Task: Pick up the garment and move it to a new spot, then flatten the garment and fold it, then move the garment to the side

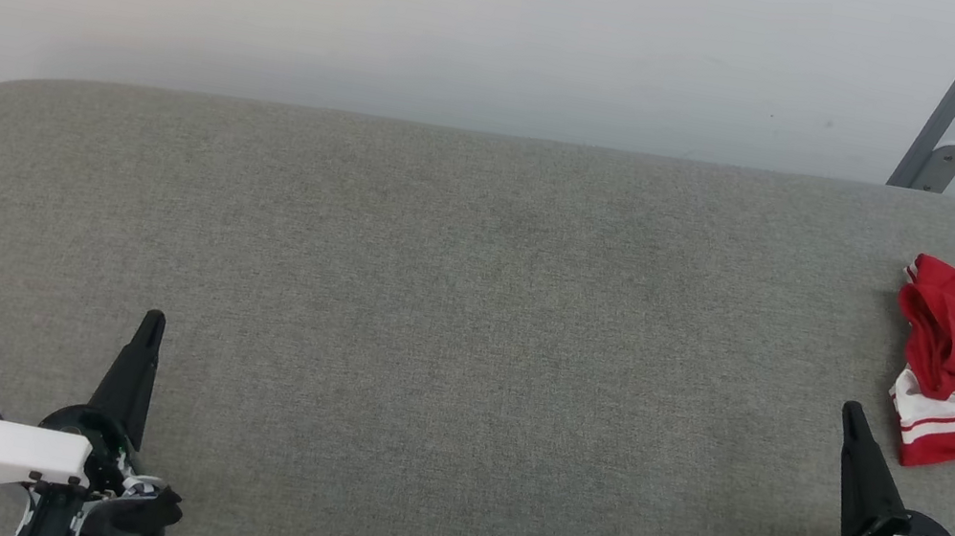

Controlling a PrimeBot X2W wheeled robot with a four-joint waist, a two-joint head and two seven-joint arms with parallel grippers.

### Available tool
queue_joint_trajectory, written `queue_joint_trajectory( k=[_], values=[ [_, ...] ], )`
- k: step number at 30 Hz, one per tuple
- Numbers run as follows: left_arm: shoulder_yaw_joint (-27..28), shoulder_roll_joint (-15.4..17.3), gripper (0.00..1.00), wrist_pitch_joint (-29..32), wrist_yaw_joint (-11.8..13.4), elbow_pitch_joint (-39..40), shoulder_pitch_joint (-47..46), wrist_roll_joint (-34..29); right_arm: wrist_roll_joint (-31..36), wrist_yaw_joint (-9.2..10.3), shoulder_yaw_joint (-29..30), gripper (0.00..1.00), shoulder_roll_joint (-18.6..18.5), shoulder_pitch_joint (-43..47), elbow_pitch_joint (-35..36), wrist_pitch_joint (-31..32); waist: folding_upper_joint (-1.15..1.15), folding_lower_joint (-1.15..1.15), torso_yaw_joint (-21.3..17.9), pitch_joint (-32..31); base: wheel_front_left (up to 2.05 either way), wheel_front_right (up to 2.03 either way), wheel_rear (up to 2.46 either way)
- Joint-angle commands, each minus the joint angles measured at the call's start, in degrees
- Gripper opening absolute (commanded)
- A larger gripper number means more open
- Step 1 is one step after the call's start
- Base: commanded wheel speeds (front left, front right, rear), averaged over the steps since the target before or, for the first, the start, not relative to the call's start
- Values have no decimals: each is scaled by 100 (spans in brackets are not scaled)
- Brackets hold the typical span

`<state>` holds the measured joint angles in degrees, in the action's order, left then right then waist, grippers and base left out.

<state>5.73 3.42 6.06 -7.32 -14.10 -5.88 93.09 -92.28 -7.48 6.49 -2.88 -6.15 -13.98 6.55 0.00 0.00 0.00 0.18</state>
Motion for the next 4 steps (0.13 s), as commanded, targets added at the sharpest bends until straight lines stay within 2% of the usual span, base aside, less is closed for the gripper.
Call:
queue_joint_trajectory(
  k=[1,4],
  values=[
    [24,-9,0,7,-30,0,-69,-24,-24,-2,9,0,1,-24,-13,16,0,0,0,0,0,0,0],
    [27,-11,0,11,-30,0,-70,-28,-24,-2,9,0,1,-24,-13,16,0,0,0,0,0,0,0]
  ],
)
